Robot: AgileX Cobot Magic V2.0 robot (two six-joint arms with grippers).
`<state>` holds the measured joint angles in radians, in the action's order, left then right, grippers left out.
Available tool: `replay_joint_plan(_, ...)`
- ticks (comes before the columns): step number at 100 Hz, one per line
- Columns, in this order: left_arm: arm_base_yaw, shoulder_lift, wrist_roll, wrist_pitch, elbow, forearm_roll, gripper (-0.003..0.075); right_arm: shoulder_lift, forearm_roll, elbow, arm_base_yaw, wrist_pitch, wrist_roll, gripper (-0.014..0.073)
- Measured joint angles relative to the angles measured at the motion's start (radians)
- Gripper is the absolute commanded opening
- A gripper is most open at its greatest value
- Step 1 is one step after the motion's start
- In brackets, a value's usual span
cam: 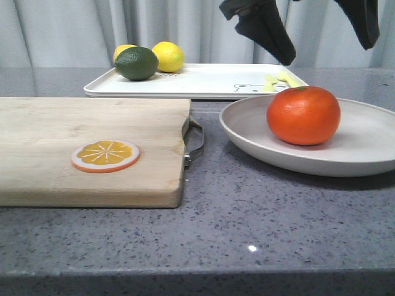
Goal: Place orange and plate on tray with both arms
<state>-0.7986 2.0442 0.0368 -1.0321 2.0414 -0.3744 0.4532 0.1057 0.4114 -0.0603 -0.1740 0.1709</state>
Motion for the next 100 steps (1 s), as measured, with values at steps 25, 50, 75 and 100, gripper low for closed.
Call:
replay_joint_plan(25, 0.016, -0.064, 0.001, -0.008, 0.000, 0.004, 0.0099, 0.000, 0.000, 0.000, 0.000, -0.002, 0.000, -0.0064)
replay_joint_plan(50, 0.019, -0.145, 0.002, -0.008, -0.022, 0.044, -0.0020, 0.000, 0.000, 0.000, 0.000, -0.017, 0.000, -0.0064)
replay_joint_plan(75, 0.019, -0.267, 0.002, 0.053, -0.178, 0.083, -0.0020, 0.000, 0.000, 0.000, 0.000, -0.100, 0.000, -0.0064)
replay_joint_plan(100, 0.019, -0.469, 0.002, 0.203, -0.467, 0.120, -0.0020, 0.000, 0.000, 0.004, 0.000, -0.125, 0.000, -0.0064)
